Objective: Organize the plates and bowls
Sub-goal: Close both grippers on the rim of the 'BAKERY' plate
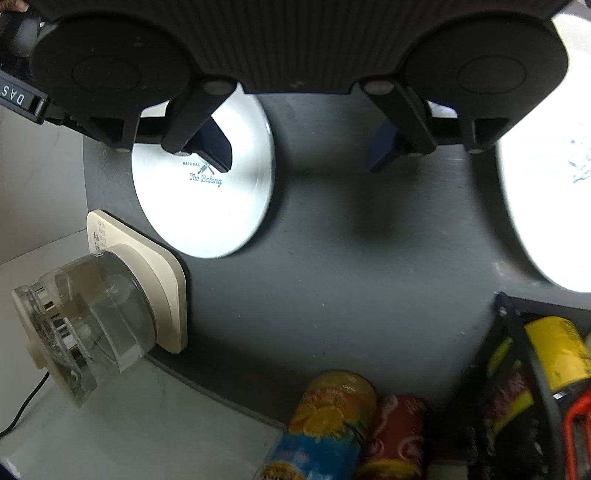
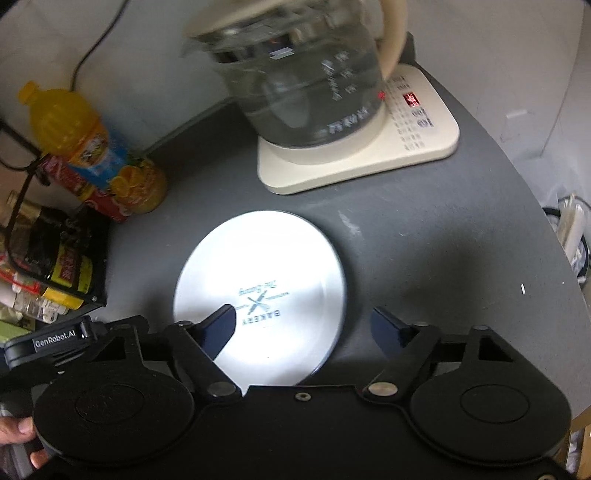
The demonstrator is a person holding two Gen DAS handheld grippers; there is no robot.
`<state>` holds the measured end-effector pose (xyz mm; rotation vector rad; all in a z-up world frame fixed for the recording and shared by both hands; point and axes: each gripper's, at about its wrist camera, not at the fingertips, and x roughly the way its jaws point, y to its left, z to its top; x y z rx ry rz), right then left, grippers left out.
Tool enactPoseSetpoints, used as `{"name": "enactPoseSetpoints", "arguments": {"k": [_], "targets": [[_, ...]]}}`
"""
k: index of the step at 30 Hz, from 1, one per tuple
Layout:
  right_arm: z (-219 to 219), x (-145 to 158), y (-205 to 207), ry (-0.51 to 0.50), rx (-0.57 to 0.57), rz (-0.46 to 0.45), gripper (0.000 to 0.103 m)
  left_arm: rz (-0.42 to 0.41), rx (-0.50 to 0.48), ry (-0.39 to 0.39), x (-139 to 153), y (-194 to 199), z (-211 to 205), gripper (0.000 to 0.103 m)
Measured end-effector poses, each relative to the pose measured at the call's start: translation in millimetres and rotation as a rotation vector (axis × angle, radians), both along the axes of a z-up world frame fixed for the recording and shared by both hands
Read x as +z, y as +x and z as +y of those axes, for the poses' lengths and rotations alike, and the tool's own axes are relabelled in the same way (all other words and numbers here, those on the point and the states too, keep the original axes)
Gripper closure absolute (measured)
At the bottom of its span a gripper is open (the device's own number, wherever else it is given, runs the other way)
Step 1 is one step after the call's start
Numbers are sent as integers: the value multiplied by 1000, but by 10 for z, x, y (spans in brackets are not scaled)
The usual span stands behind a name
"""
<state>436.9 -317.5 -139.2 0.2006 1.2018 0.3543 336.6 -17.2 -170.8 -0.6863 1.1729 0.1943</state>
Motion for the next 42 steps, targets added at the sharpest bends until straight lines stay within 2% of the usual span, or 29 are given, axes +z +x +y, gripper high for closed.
{"name": "enactPoseSetpoints", "arguments": {"k": [3,10,18,23,25,31,35,42], "targets": [[-33,-84,93,10,-12,33,32,3,-2,-7,-78,54,-45,26],[-16,-264,287,10,-12,108,43,41,-9,-41,-284,214,-104,37],[35,-489,415,-10,-9,165,52,62,-14,-62,-412,266,-146,56],[45,-589,435,-16,-8,196,68,67,-6,-85,-444,281,-131,72],[45,-620,447,-19,-11,203,68,67,2,-102,-458,281,-116,76],[66,-659,509,-26,-7,220,73,67,-4,-118,-470,298,-127,81],[70,-692,549,-18,1,229,85,77,-1,-159,-516,285,-127,92],[70,-699,535,-15,22,211,86,72,-8,-170,-516,251,-119,94]]}}
